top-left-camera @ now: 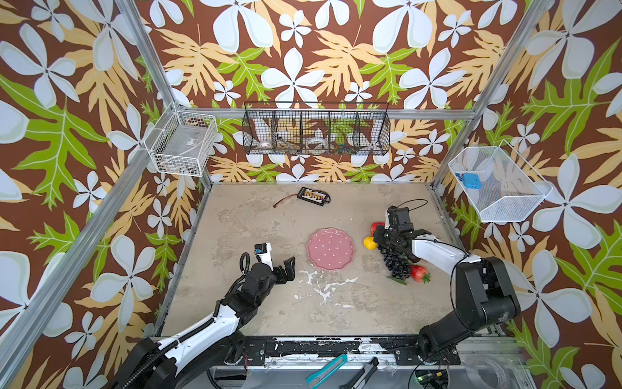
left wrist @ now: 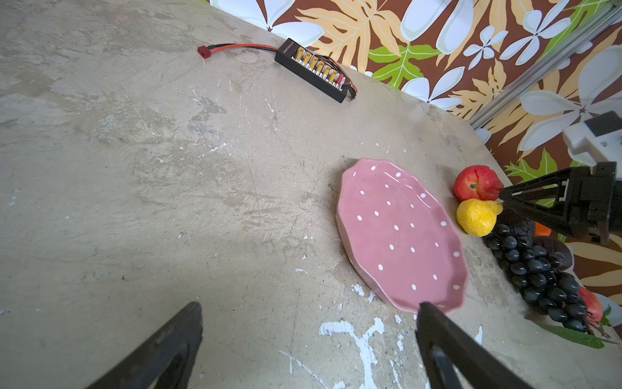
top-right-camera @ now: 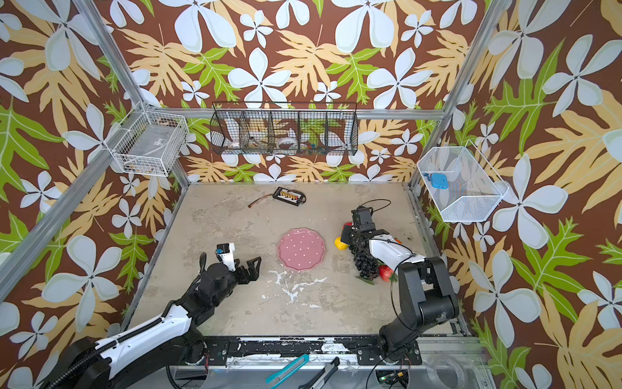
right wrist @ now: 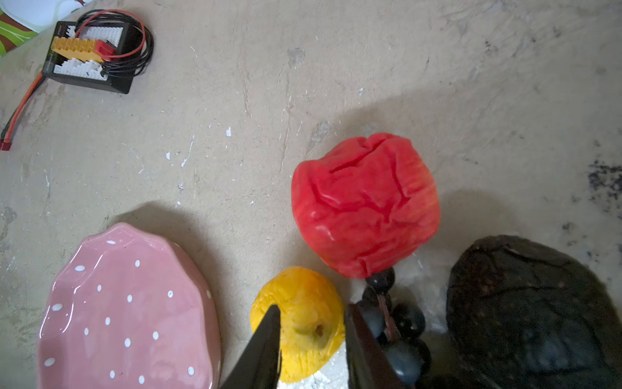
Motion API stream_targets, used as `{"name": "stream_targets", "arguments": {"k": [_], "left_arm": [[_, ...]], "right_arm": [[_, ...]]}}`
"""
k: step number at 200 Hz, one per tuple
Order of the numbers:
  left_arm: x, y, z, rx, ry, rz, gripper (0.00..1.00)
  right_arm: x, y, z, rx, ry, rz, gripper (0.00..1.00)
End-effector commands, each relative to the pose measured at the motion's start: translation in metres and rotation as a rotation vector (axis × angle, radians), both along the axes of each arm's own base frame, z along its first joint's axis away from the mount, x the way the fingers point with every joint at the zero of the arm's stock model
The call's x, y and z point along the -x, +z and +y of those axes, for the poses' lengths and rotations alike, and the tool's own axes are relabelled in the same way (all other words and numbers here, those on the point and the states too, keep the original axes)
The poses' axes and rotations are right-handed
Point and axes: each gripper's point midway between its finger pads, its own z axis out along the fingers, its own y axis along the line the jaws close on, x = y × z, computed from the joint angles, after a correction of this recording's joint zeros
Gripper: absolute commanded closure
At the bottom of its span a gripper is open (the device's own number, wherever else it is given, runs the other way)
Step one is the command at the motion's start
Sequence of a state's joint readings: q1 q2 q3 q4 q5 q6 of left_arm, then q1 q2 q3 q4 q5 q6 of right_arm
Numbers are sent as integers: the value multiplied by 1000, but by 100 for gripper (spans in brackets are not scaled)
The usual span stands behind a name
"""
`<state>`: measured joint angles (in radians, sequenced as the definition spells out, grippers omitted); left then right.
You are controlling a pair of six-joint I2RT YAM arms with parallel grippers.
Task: Arrange fruit in a fruit bowl
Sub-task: Pick up the fruit from the middle-right of the table.
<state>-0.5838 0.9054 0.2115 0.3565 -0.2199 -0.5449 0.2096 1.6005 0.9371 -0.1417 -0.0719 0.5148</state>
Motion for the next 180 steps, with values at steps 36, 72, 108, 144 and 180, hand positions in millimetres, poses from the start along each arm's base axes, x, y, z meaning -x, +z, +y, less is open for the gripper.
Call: {"name": "stream_targets", "arguments": {"k": [36, 72, 108, 144, 180], "left_arm": [[-4, 7, -1, 9, 8, -29, 0], [-4, 6, -3, 14, -1, -24, 0], [-5, 4, -4, 12, -3, -18, 0], [-5, 3, -4, 11, -3, -16, 0], [-5, 3, -4, 11, -4, -15, 0]], "right_arm": [[-2, -5, -2, 16, -4, 1, 73], [-3, -8, 0, 10, 2, 7, 73], [-3, -11, 3, 0, 13, 13, 73], [-1, -10, 5, -17, 22, 13, 72], [2, -16, 11, -23, 41, 28, 72]]}}
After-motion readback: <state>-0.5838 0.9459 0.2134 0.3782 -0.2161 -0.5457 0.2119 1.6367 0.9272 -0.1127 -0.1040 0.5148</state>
